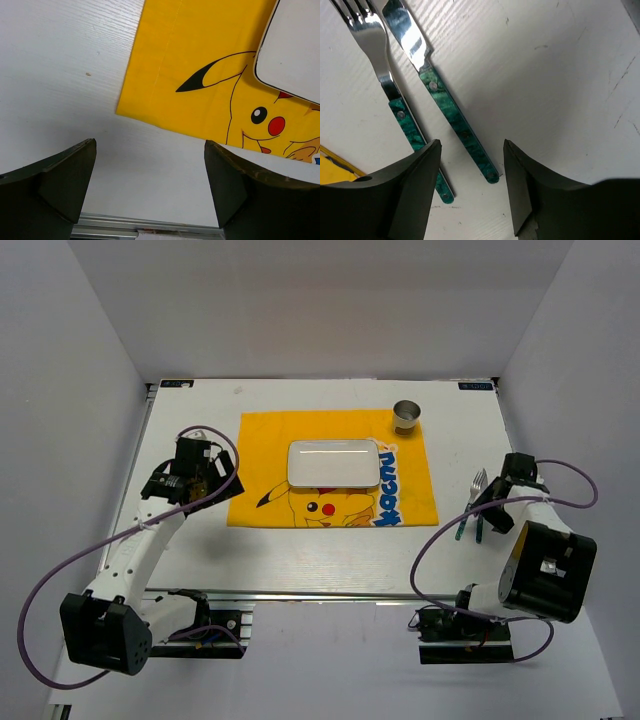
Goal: Set the dinner table for one person
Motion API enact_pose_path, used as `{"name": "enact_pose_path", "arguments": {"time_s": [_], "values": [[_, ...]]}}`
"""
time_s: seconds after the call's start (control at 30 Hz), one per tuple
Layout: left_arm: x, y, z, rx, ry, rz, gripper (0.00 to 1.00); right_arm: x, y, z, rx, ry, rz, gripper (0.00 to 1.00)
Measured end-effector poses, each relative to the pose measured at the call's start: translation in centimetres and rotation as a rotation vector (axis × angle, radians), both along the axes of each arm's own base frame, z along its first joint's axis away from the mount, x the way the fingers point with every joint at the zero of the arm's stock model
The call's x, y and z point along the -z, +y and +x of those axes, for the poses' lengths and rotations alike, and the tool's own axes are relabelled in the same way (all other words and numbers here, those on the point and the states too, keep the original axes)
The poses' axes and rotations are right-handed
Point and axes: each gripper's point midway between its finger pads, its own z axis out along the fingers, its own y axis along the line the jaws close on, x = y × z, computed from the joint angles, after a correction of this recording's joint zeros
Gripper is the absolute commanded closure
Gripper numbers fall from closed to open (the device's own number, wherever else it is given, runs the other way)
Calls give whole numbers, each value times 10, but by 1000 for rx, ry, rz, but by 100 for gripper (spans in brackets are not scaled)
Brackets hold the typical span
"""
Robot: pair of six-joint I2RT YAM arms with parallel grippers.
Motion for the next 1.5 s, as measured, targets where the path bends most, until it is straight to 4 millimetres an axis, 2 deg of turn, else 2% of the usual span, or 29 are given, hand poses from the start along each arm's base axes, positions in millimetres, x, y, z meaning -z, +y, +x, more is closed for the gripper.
{"name": "enact_pose_path", "arguments": {"time_s": [0.03,0.07,0.2,0.33,0.37,0.4,0.43,0.57,0.6,0.67,0.77,0.97,1.03,1.1,1.17,1.23,1.3,1.4,1.5], "values": [[0,-1,0,3,3,-3,2,0,-1,2,-5,2,0,47],[1,-2,0,8,5,-5,2,0,-3,5,-15,6,-3,48],[2,-4,-1,22,11,-14,2,6,-5,15,-45,24,3,49],[3,-7,-1,35,18,-20,2,16,0,16,-68,44,35,53],[4,-7,-1,37,21,-21,2,19,0,17,-76,49,41,57],[4,-7,-1,39,22,-23,2,19,0,19,-82,45,43,69],[4,-8,-1,40,24,-24,2,19,0,22,-88,45,44,75],[5,-9,-1,45,25,-27,2,19,0,33,-93,25,61,81],[5,-9,-1,46,24,-27,2,19,0,35,-91,19,63,87],[4,-10,0,50,20,-30,2,19,0,35,-85,16,65,89],[3,-11,0,57,18,-36,2,19,0,35,-77,15,67,100],[3,-12,1,61,15,-41,2,17,-2,34,-43,13,57,100],[3,-12,1,62,15,-41,2,15,-3,28,-23,22,43,100],[4,-13,1,63,17,-43,2,5,-2,21,-9,18,28,100],[5,-13,1,65,23,-44,2,-13,-2,23,-11,-18,8,100],[6,-14,1,69,29,-47,2,-38,-2,35,-26,-68,-13,100],[7,-15,1,74,31,-50,2,-63,3,56,-62,-133,-28,100],[6,-16,1,77,28,-56,2,-92,30,88,-171,-214,-19,100],[5,-18,2,83,23,-62,2,-90,80,109,-339,-218,23,100]]}}
